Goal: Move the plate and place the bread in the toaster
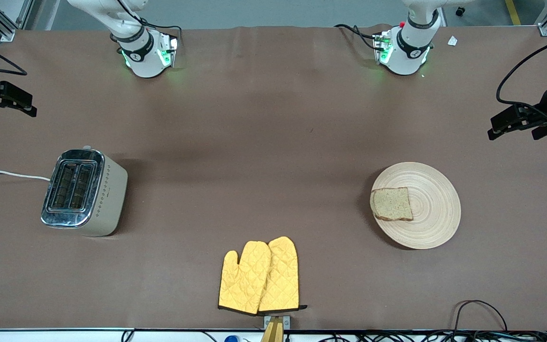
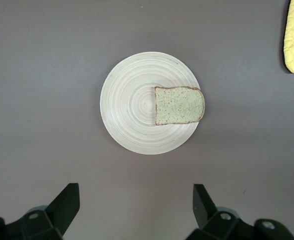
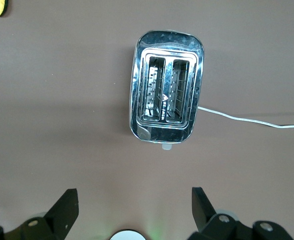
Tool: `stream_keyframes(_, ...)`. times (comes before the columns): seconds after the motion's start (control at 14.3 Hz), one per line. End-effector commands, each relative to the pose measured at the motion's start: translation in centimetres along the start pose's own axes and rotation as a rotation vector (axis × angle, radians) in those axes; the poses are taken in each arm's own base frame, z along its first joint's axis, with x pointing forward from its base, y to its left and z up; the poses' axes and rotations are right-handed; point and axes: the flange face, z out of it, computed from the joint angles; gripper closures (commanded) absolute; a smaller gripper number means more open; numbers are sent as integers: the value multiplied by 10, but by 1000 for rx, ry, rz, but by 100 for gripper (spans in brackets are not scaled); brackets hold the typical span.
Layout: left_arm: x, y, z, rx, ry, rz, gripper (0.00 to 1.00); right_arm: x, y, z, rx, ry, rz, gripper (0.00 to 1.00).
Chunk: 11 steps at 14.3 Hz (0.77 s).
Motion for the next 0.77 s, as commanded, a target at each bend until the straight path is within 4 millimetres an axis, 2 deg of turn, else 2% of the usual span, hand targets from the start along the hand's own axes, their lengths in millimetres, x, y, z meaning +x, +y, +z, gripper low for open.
stream_keyframes(0.0,-5,-1,-7,33,1,5,0,-6,14,1,7,-2,26,0)
stream_keyframes(0.21,-4,0,-7,30,2,-5,0,-8,14,3,32,-13,27,0)
stream_keyframes(0.35,-4,0,-7,30,1,-5,0,-5,14,13,34,-26,23,0)
stream_keyframes(0.7,-5,1,-5,35,-8,-4,0,-5,9,12,31,-25,16,0)
